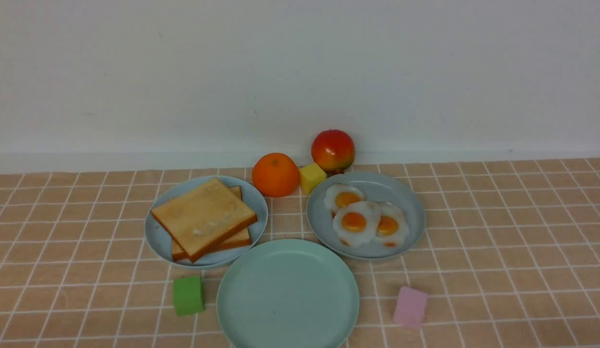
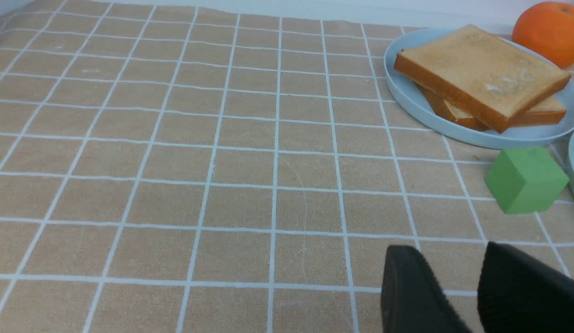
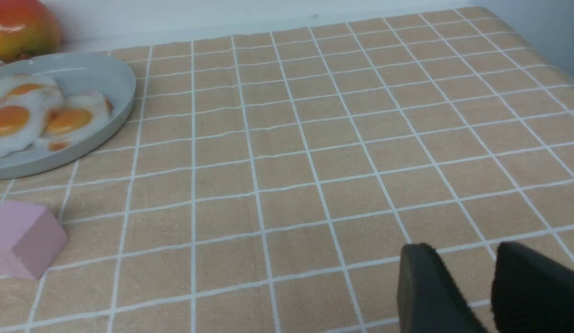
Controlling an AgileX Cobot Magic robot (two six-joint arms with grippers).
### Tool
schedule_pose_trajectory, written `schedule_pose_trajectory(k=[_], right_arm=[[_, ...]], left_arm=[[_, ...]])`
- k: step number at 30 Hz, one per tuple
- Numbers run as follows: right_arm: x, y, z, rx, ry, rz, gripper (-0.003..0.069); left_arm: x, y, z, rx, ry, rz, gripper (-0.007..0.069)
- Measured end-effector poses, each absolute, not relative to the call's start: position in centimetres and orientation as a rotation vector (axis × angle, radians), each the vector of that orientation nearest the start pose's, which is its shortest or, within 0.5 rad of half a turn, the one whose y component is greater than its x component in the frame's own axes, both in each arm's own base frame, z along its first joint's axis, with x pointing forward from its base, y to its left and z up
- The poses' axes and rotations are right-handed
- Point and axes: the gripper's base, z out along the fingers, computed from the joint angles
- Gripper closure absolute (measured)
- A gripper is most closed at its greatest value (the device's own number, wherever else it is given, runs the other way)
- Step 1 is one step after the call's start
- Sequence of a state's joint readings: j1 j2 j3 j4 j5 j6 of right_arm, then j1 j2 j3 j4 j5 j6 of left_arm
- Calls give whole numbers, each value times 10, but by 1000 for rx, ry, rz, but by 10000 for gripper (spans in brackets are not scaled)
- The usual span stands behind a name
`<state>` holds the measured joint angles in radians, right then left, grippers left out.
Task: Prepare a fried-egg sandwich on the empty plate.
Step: Use the left arm to grab a slice of bread
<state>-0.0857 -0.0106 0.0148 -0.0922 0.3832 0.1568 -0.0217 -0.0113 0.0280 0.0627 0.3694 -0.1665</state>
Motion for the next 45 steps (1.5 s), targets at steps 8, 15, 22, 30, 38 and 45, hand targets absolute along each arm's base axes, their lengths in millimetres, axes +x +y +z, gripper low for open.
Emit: schedule_pose_trajectory(k=[8, 15, 22, 30, 38, 45], right_arm=[[52, -8, 174, 170, 1862, -42, 419], [52, -8, 174, 170, 1862, -42, 419], [52, -8, 174, 170, 1862, -42, 419], [52, -8, 174, 170, 1862, -42, 419], [54, -7, 179, 166, 1781, -28, 419], [56, -5, 199, 201, 1559, 57, 419]], left_arm=[[53, 1, 171, -96, 1867, -69, 386], [53, 1, 171, -96, 1867, -69, 386], [53, 1, 171, -96, 1867, -69, 386], [53, 1, 171, -92, 1867, -62, 386], [55, 1, 179, -77, 1778, -62, 386], [57, -1, 204, -56, 1502, -95, 386]])
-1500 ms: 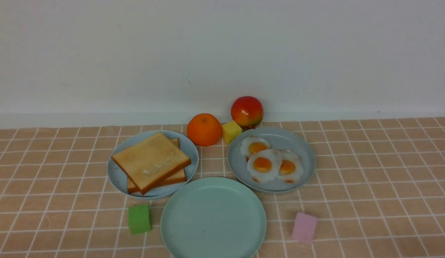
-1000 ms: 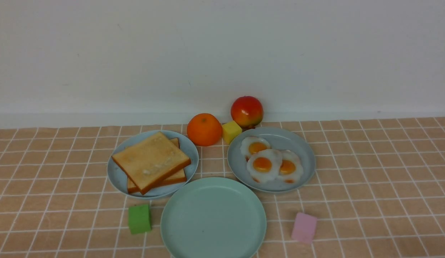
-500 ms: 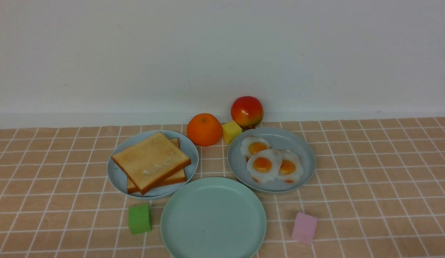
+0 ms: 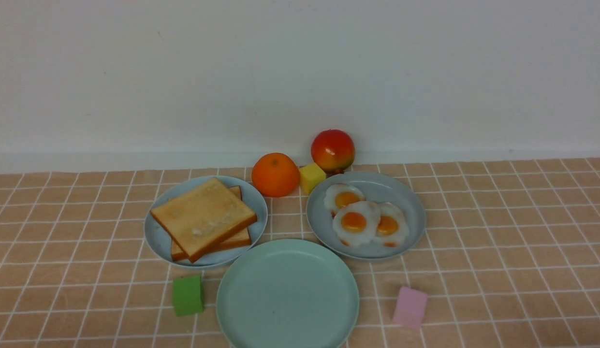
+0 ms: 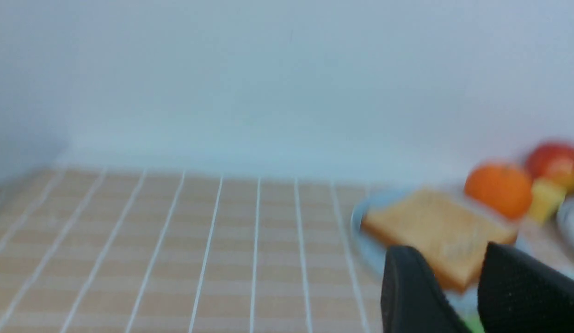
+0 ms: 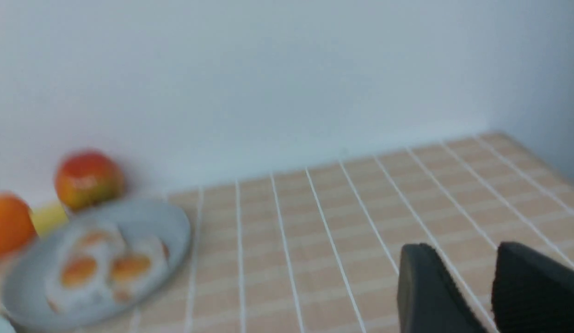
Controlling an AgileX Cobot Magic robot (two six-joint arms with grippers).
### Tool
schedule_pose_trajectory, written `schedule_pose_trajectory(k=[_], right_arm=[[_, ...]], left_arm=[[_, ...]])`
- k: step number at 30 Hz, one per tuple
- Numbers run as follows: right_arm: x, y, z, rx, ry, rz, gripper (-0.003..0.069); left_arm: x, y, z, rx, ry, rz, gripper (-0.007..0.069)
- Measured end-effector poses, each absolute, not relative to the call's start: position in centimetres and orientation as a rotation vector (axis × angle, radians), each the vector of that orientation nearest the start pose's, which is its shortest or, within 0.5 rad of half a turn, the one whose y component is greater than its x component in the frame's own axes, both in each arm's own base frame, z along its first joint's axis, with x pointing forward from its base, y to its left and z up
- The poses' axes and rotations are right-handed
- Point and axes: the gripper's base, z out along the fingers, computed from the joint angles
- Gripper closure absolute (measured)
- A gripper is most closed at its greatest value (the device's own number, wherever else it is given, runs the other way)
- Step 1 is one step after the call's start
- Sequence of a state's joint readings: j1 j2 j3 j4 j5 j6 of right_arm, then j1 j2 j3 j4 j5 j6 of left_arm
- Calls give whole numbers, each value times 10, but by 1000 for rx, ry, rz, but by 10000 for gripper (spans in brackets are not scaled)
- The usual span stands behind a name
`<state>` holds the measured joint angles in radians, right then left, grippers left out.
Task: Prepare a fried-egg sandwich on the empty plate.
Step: Use the left arm to grab a slice of bread
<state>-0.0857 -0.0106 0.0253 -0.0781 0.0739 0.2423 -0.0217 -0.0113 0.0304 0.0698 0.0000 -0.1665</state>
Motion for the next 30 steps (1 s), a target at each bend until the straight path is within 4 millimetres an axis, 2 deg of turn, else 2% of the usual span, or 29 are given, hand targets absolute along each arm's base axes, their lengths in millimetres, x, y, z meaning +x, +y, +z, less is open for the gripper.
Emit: schedule_pose_trajectory(k=[6, 14, 16, 20, 21, 22, 23, 25, 27, 28, 29, 30], right_arm=[[55, -4, 213, 225, 1399, 132, 419], [54, -3, 221, 264, 1303, 216, 419], [53, -3, 223, 272, 1273, 240, 419], [51, -3, 232, 298, 1194, 313, 419], [48, -2, 244, 307, 1155, 343, 419], [48, -2, 244, 310, 1156, 346, 419], [46, -2, 259, 316, 1119, 373, 419], [42, -2, 287, 320, 1066, 407, 419], [43, -2, 321, 343, 1058, 441, 419], [41, -2, 325, 339, 1046, 442, 419], [44, -3, 351, 360, 1062, 455, 419], [51, -4, 368, 381, 1109, 449, 419]], left_arm=[[56, -1, 206, -55, 1475, -98, 386], [57, -1, 204, -57, 1497, -97, 387], [56, -1, 207, -60, 1464, -107, 387], [51, -1, 229, -190, 1210, -306, 387], [47, 0, 239, -239, 1078, -398, 387], [46, 1, 240, -241, 1060, -408, 387], [41, 2, 250, -282, 939, -499, 387], [36, 4, 264, -315, 870, -573, 387], [29, 4, 290, -328, 828, -627, 387], [28, 4, 293, -328, 826, -630, 387], [25, 3, 320, -330, 823, -648, 387], [25, 3, 344, -334, 842, -655, 387]])
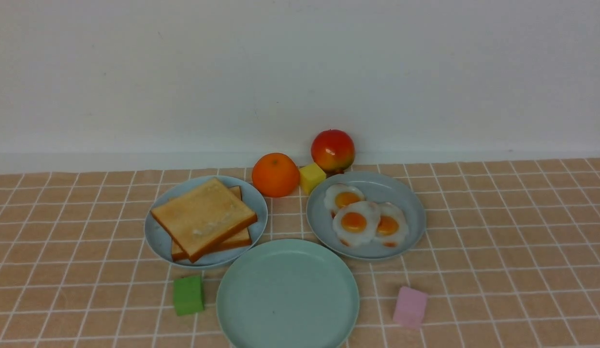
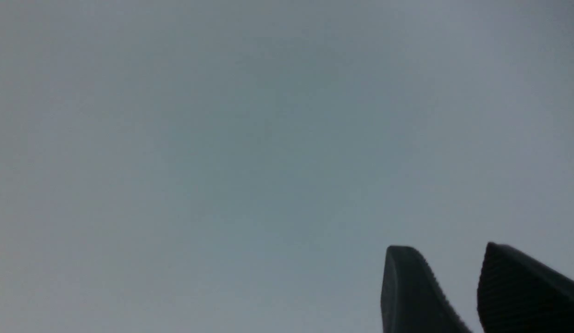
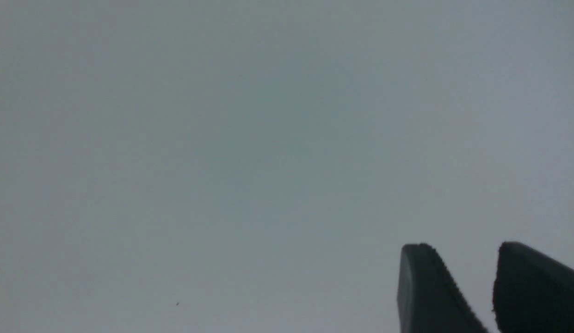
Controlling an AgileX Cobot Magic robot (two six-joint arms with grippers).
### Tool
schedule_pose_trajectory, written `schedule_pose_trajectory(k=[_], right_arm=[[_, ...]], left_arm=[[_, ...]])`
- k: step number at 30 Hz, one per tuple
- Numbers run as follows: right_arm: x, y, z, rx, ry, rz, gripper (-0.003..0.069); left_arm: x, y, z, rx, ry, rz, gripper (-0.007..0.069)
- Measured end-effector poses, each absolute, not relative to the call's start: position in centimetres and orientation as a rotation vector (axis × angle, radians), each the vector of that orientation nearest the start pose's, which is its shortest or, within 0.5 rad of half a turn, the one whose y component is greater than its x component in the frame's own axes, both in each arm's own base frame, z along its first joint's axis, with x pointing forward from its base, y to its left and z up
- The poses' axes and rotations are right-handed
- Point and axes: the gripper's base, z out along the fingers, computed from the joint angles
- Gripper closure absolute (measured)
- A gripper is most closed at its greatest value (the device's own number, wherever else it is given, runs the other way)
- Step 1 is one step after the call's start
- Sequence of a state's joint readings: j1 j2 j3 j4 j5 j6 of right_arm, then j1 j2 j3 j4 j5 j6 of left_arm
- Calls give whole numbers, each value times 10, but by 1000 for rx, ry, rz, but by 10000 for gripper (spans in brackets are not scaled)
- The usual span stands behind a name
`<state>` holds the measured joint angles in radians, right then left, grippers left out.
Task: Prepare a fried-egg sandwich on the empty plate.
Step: Use the left arm to grab a slice of bread
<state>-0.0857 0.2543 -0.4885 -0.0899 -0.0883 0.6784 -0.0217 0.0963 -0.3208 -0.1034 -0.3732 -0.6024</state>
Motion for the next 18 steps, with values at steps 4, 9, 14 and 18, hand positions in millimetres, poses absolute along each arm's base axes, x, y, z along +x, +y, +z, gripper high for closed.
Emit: schedule_pose_trajectory(k=[4, 9, 14, 18], right_arm=[[69, -8, 413, 420, 1254, 372, 419], [120, -17, 424, 500, 1605, 211, 419], [164, -15, 392, 574, 1905, 217, 419], [186, 5, 366, 470, 2149, 237, 419]], left_arm=[[37, 0, 400, -368, 1000, -654, 387], [82, -5, 420, -474, 1419, -607, 387], [137, -7, 380, -596, 1858, -504, 387], [179, -8, 341, -680, 2144, -415, 387]])
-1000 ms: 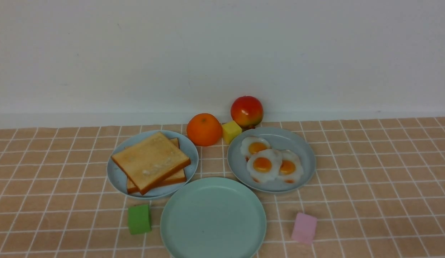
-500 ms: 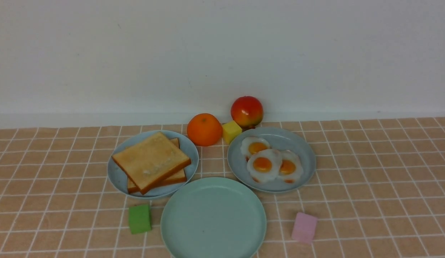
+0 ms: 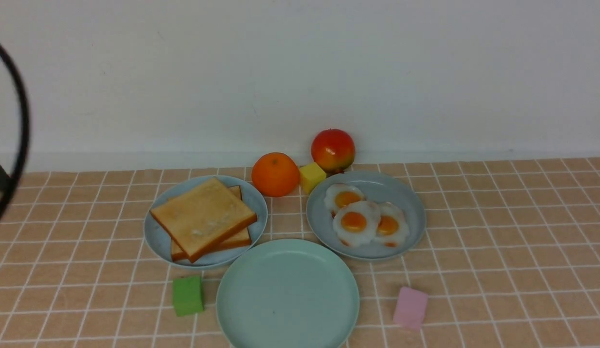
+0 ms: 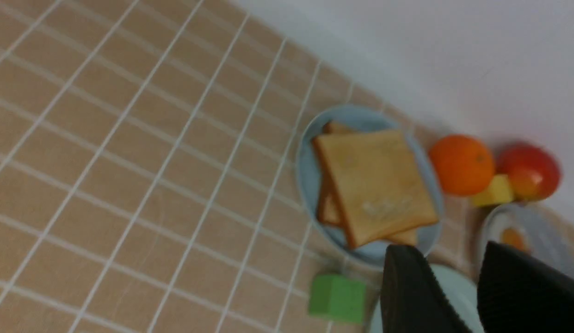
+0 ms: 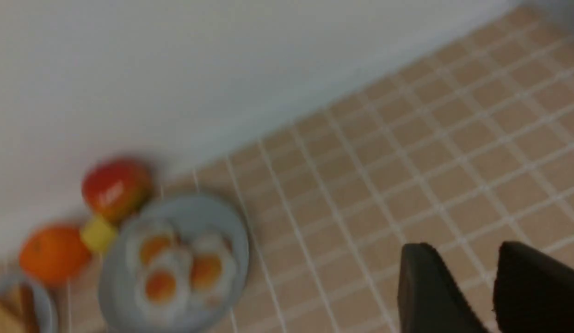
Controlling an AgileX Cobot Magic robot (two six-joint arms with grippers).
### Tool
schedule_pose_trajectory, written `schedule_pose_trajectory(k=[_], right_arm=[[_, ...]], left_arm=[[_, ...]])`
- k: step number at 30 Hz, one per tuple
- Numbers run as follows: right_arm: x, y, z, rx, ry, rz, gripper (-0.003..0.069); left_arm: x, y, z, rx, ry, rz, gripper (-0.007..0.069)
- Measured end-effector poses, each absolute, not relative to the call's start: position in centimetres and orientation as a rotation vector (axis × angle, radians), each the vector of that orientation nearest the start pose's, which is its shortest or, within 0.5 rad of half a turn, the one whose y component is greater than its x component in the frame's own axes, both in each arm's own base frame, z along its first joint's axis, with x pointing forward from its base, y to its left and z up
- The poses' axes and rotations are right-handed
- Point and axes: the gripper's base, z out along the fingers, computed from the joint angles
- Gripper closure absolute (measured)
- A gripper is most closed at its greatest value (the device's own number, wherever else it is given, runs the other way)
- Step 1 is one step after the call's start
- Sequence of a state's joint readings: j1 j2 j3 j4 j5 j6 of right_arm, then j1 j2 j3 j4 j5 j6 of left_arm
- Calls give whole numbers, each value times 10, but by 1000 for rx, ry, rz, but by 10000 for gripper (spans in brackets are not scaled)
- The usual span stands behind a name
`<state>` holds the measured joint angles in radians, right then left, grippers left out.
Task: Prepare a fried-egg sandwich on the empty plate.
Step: Use the left arm to grab a slice of bread
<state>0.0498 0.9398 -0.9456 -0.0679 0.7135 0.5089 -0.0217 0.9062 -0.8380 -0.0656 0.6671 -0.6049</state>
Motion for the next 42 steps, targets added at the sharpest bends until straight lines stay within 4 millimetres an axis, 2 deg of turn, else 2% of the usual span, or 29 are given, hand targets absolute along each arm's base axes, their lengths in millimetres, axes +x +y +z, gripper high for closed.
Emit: schedule_pose_trajectory(k=[5, 8, 9, 12, 14, 16, 17, 18, 23, 25, 29, 33, 42], right_arm=[[199, 34, 341, 275, 2383, 252, 419], [204, 51, 329, 186, 2473, 276, 419], [204, 53, 328, 175, 2479, 285, 419], [206, 77, 319, 9, 2538, 320, 419], [206, 83, 316, -48, 2551, 334, 419], [203, 100, 313, -171, 2566, 394, 419], [203, 101, 313, -176, 2567, 395, 419], [200, 111, 312, -243, 2568, 460, 419], [194, 127, 316, -341, 2530, 636, 419], [193, 129, 317, -360, 2519, 672, 419], [191, 135, 320, -414, 2488, 755, 419], [190, 135, 321, -422, 2483, 766, 419], [190, 135, 321, -423, 2483, 768, 419]], left_arm=[[223, -15, 296, -842, 2349, -478, 387], [245, -21, 272, -964, 2392, -565, 387], [247, -22, 270, -971, 2392, -572, 387], [273, -28, 246, -1070, 2399, -674, 386], [281, -29, 241, -1063, 2404, -689, 386], [303, -33, 231, -999, 2435, -714, 386], [305, -33, 230, -1004, 2435, -718, 386], [318, -35, 226, -914, 2461, -712, 386], [352, -37, 207, -751, 2540, -684, 386], [356, -38, 203, -740, 2558, -684, 386], [365, -39, 181, -765, 2616, -684, 386], [368, -39, 170, -798, 2625, -684, 386], [376, -35, 168, -820, 2546, -644, 386]])
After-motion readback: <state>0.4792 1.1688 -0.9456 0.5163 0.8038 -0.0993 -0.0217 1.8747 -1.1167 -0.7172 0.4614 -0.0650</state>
